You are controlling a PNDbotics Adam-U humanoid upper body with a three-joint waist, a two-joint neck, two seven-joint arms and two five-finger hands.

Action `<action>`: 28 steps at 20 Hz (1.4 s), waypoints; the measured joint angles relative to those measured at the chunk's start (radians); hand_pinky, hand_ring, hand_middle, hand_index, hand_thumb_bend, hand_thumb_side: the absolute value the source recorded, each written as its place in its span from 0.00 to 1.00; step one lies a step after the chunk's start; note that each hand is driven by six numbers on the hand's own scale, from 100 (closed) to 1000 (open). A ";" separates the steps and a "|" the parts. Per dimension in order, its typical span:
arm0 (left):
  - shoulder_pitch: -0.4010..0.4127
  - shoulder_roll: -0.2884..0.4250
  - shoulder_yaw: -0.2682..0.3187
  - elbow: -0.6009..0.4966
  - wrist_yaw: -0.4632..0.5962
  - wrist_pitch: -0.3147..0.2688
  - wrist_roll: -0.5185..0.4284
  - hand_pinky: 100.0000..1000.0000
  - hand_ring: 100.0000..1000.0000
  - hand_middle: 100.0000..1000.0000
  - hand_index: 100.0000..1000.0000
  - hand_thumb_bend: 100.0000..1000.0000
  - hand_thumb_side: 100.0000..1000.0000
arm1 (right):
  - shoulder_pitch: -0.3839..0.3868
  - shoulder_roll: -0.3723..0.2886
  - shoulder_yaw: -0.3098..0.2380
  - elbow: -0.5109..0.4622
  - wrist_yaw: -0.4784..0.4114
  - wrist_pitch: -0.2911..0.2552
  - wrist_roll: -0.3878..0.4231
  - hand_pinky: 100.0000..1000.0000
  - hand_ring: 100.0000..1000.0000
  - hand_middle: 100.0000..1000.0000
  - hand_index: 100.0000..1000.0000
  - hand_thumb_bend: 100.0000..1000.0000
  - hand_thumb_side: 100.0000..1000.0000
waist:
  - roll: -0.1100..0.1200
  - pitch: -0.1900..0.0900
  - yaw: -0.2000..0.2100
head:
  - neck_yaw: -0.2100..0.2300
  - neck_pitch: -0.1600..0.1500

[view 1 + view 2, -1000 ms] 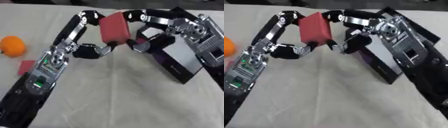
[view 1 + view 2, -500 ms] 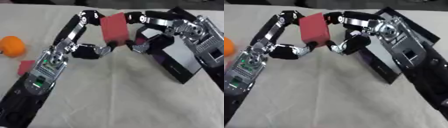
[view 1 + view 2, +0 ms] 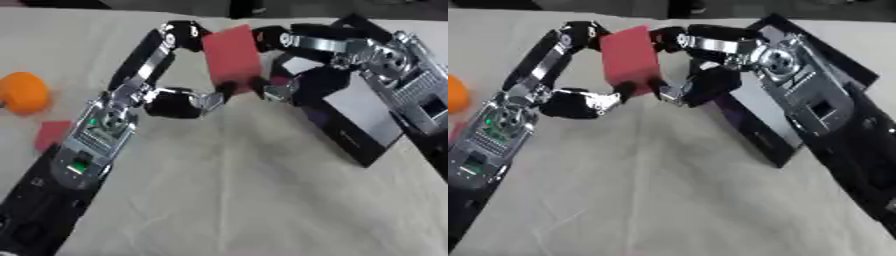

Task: Pick up the objects with one hand, pass them to the other hand, and then place them into the box on the other side of the table.

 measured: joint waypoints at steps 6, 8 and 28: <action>-0.005 -0.001 0.000 0.003 0.004 -0.008 -0.004 0.73 0.64 0.55 0.44 0.03 0.20 | 0.000 -0.005 0.000 -0.004 -0.020 0.011 -0.003 1.00 0.97 1.00 1.00 0.00 0.36 | 0.000 0.000 0.002 | -0.001 0.000; -0.007 -0.001 -0.001 0.003 0.007 -0.012 -0.003 0.73 0.64 0.55 0.44 0.03 0.20 | 0.000 -0.006 0.000 -0.006 -0.022 0.014 -0.005 1.00 0.96 1.00 1.00 0.00 0.33 | 0.000 0.000 0.002 | -0.002 0.000; -0.016 -0.001 0.000 0.002 0.005 -0.001 0.021 0.77 0.68 0.63 0.65 0.27 0.19 | 0.010 -0.007 0.012 -0.013 -0.215 0.098 -0.169 0.92 0.75 0.63 0.65 0.00 0.32 | 0.000 0.000 0.000 | -0.004 0.000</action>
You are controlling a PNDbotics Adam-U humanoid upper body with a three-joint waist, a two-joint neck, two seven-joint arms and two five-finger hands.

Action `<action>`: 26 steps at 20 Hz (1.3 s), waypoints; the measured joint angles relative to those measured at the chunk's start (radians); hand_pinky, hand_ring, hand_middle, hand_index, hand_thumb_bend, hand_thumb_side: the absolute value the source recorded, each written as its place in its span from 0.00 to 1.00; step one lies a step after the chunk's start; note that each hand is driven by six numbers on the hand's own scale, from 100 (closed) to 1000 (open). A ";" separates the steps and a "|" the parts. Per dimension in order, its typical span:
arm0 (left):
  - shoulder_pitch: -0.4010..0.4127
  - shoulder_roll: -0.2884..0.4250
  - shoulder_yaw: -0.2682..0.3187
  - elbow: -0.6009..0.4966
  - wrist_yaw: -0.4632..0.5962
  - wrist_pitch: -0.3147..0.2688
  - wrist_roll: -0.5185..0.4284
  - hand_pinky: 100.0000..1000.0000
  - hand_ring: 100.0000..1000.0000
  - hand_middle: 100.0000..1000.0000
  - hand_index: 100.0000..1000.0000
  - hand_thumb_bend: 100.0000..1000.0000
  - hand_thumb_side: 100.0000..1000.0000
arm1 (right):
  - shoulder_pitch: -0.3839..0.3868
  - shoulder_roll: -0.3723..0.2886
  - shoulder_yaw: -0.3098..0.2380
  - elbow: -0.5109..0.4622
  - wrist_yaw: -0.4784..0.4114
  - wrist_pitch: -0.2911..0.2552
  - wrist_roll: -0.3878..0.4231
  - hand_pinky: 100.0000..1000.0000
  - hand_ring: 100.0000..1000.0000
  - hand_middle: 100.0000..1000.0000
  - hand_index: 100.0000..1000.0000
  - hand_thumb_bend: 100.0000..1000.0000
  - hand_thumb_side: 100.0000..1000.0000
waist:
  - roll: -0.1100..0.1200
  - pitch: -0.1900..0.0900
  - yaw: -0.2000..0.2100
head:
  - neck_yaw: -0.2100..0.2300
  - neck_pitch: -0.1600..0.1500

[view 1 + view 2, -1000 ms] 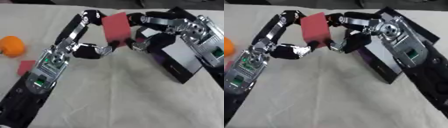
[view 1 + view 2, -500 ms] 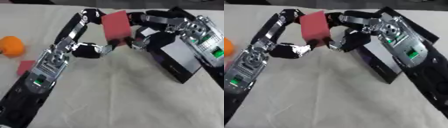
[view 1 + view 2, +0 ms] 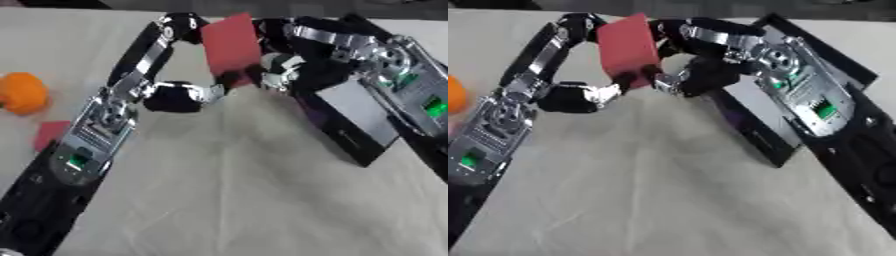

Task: Pick up the objects with one hand, pass them to the other hand, and then place them into the box on the other side of the table.

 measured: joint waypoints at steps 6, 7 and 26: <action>0.000 -0.001 -0.004 -0.001 -0.024 0.003 0.003 0.80 0.72 0.69 0.79 0.52 0.20 | 0.000 0.000 0.001 -0.012 -0.018 0.010 -0.010 0.91 0.73 0.60 0.62 0.00 0.23 | 0.000 0.000 -0.003 | 0.000 0.000; 0.000 -0.001 -0.008 -0.001 -0.032 0.002 0.002 0.80 0.73 0.70 0.80 0.56 0.21 | 0.000 0.001 0.001 -0.017 -0.022 0.010 -0.010 0.91 0.73 0.60 0.62 0.00 0.21 | 0.000 0.000 -0.003 | 0.000 0.000; 0.019 -0.005 -0.011 0.018 -0.135 0.068 0.057 0.80 0.74 0.72 0.82 0.82 0.33 | 0.010 -0.001 -0.008 -0.037 -0.043 0.025 -0.039 0.90 0.72 0.59 0.60 0.00 0.21 | 0.000 0.000 -0.018 | 0.000 0.001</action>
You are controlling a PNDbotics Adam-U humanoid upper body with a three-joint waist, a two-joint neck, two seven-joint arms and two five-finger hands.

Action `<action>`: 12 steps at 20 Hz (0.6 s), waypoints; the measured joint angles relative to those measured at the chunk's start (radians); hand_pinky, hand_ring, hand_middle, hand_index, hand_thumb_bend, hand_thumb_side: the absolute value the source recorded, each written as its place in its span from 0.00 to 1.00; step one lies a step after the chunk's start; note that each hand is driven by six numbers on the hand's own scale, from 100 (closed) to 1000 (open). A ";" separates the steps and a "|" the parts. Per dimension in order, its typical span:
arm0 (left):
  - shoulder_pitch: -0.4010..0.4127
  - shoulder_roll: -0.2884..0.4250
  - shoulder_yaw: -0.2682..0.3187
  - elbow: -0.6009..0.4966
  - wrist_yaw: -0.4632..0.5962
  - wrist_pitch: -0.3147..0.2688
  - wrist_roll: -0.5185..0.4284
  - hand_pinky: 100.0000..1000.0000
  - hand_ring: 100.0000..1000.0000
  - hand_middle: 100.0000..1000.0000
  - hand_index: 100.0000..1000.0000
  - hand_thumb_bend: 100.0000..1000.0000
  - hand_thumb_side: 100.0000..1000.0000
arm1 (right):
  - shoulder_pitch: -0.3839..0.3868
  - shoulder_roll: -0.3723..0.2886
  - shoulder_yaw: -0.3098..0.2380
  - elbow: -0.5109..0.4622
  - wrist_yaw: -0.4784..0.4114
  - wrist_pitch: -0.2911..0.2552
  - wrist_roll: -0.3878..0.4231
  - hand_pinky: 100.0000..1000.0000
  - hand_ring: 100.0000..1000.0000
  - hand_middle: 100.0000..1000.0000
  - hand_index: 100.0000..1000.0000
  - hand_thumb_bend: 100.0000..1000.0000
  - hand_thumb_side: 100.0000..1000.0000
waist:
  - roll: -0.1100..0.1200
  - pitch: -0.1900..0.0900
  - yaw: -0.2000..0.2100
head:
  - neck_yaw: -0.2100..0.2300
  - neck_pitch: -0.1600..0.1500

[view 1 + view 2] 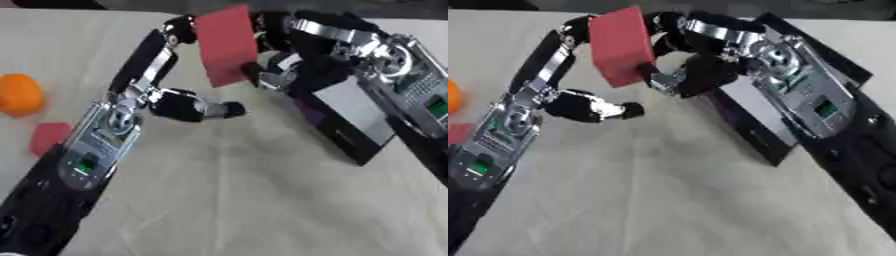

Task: Pick up the objects with one hand, pass them to the other hand, and then place them into the box on the other side of the table.

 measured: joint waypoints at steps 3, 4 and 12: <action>0.011 0.006 0.001 0.003 -0.003 0.015 0.014 0.80 0.74 0.72 0.82 0.82 0.33 | 0.010 -0.016 -0.018 -0.009 -0.004 0.000 -0.019 0.90 0.72 0.58 0.60 0.00 0.06 | 0.000 0.000 -0.009 | 0.000 0.001; 0.016 0.007 0.002 0.005 -0.003 0.017 0.016 0.80 0.74 0.72 0.81 0.82 0.34 | 0.014 -0.026 -0.026 -0.013 -0.004 -0.001 -0.028 0.90 0.72 0.58 0.60 0.00 0.03 | 0.000 0.000 -0.012 | 0.000 0.001; 0.039 0.029 0.005 0.010 -0.003 0.024 0.014 0.80 0.74 0.72 0.81 0.81 0.34 | 0.059 -0.096 -0.101 -0.010 0.046 -0.024 -0.122 0.89 0.72 0.58 0.60 0.00 0.00 | 0.000 -0.008 -0.032 | -0.003 0.009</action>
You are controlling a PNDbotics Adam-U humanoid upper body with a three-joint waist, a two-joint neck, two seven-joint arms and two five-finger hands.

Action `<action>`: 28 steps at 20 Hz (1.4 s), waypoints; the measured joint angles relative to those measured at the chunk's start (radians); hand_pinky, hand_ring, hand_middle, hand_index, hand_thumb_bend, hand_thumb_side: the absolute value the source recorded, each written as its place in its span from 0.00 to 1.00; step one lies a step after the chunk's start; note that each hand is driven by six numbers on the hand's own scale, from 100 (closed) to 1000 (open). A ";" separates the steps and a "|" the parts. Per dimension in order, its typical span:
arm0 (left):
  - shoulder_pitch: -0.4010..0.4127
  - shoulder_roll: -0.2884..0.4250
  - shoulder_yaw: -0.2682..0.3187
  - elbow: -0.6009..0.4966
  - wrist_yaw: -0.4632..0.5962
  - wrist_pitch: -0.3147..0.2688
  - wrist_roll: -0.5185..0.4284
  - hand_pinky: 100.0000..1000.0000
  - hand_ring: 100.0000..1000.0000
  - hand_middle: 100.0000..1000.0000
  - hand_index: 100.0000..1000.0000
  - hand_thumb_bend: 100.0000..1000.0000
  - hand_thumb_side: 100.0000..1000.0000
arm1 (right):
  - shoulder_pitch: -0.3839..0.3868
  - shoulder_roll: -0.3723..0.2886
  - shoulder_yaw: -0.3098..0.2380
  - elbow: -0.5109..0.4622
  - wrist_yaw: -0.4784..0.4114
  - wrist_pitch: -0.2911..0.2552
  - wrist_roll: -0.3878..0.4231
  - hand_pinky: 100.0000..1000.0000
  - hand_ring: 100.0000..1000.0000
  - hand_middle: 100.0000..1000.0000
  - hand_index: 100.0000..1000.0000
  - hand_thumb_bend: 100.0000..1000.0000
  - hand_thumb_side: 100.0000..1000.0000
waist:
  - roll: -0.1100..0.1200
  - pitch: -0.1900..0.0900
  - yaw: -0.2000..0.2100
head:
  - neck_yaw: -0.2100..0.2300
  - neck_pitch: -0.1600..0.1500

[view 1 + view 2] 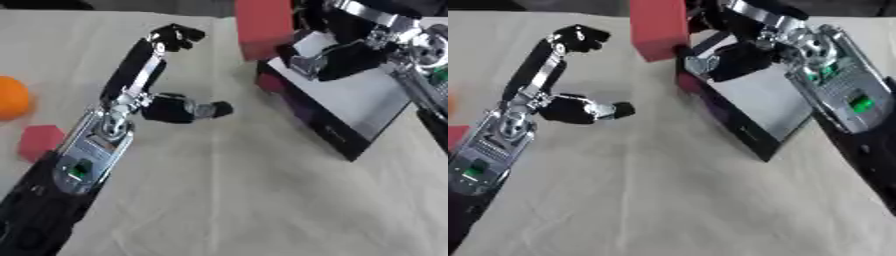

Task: Pick up the objects with one hand, pass them to the other hand, and then place them into the box on the other side of the table.

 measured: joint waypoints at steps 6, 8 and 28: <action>0.006 0.004 0.001 0.001 0.001 0.001 -0.001 0.80 0.74 0.72 0.82 0.81 0.33 | 0.028 -0.010 -0.044 0.070 0.086 -0.025 -0.061 0.89 0.72 0.57 0.59 0.00 0.00 | 0.000 -0.002 -0.007 | -0.008 0.000; 0.006 0.008 0.001 0.001 0.001 0.001 -0.001 0.80 0.74 0.72 0.82 0.81 0.33 | 0.032 -0.012 -0.051 0.096 0.126 -0.031 -0.075 0.89 0.72 0.57 0.59 0.00 0.00 | 0.000 -0.005 -0.008 | -0.010 0.001; 0.012 0.013 0.000 0.002 0.000 0.001 -0.002 0.80 0.74 0.72 0.82 0.81 0.33 | 0.064 -0.012 -0.080 0.261 0.409 -0.040 -0.103 0.89 0.75 0.61 0.63 0.00 0.00 | 0.000 -0.017 -0.015 | -0.086 0.000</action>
